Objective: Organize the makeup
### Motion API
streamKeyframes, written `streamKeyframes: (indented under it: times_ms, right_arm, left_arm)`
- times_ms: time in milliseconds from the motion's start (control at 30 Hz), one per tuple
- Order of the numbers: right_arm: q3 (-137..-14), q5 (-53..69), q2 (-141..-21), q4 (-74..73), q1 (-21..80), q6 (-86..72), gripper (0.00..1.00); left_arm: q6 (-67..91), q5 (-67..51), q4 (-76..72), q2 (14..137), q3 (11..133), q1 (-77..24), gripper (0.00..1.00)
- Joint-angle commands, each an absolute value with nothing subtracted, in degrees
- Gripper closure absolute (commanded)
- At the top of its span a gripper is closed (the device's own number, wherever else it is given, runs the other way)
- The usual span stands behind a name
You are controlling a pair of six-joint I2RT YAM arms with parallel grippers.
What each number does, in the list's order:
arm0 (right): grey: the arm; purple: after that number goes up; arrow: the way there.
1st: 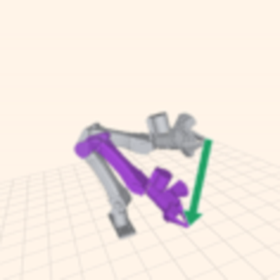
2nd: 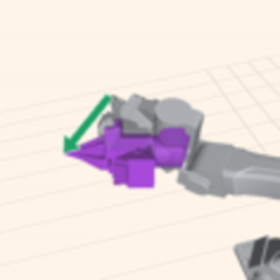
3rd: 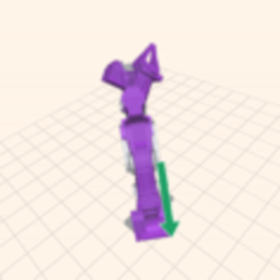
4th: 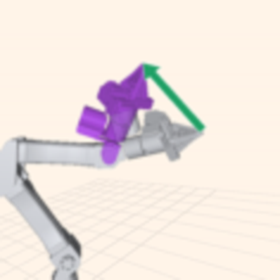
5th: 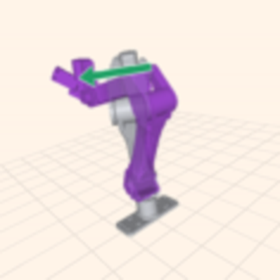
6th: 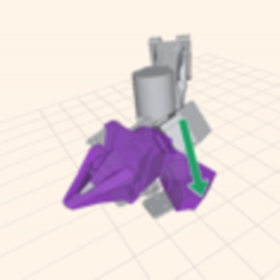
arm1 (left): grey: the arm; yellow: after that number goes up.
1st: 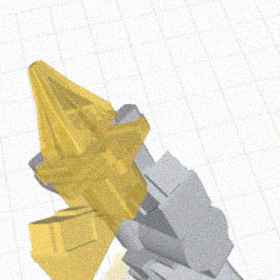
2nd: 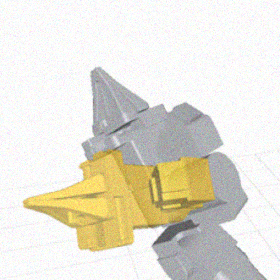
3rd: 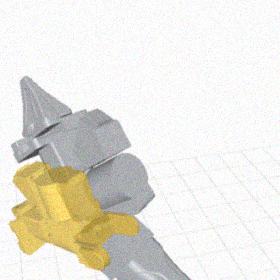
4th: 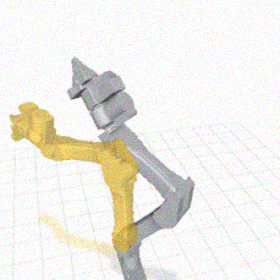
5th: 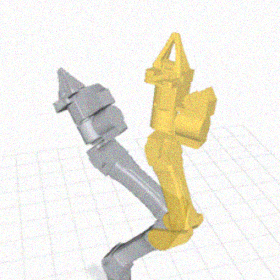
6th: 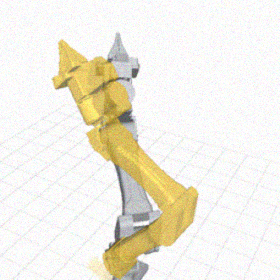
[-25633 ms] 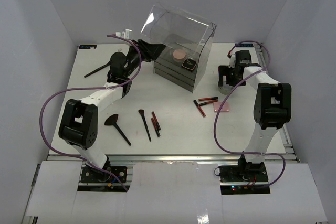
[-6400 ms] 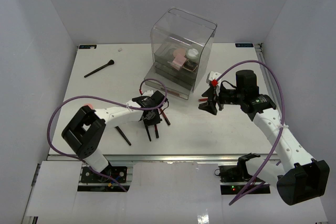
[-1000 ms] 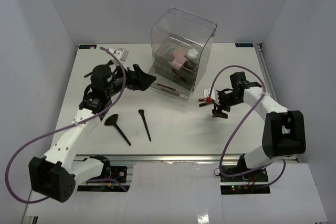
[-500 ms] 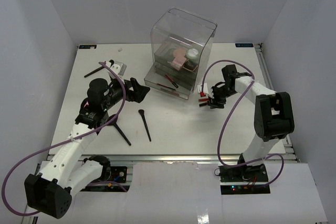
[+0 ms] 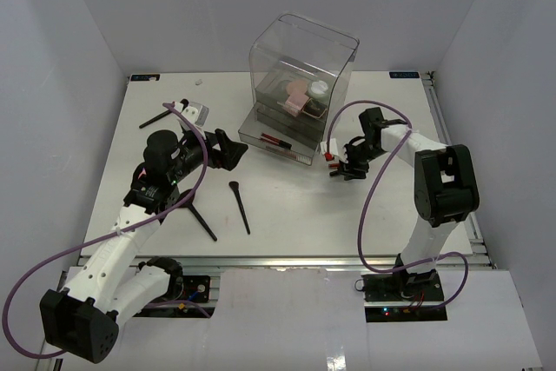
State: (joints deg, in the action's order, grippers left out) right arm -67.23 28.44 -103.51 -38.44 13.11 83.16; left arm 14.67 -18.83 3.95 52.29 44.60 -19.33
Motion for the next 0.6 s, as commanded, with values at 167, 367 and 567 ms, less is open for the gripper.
streamKeyframes:
  times_ms: [167,367,567]
  right_arm:
    - [-68.91,26.38,-104.78,-37.79,14.54,82.79,0.48]
    - [-67.94,24.58,-104.72,-38.56,15.58,83.23,0.53]
    - [-64.57,21.84,-102.61,-38.14,16.76,84.35,0.56]
  left_arm:
    - [14.06,-18.65,3.69,51.24,44.8,-19.25,0.02]
    - [13.97,-18.55,3.78,51.15,44.82,-19.25,0.02]
    - [14.06,-18.63,3.69,51.15,44.82,-19.25,0.02]
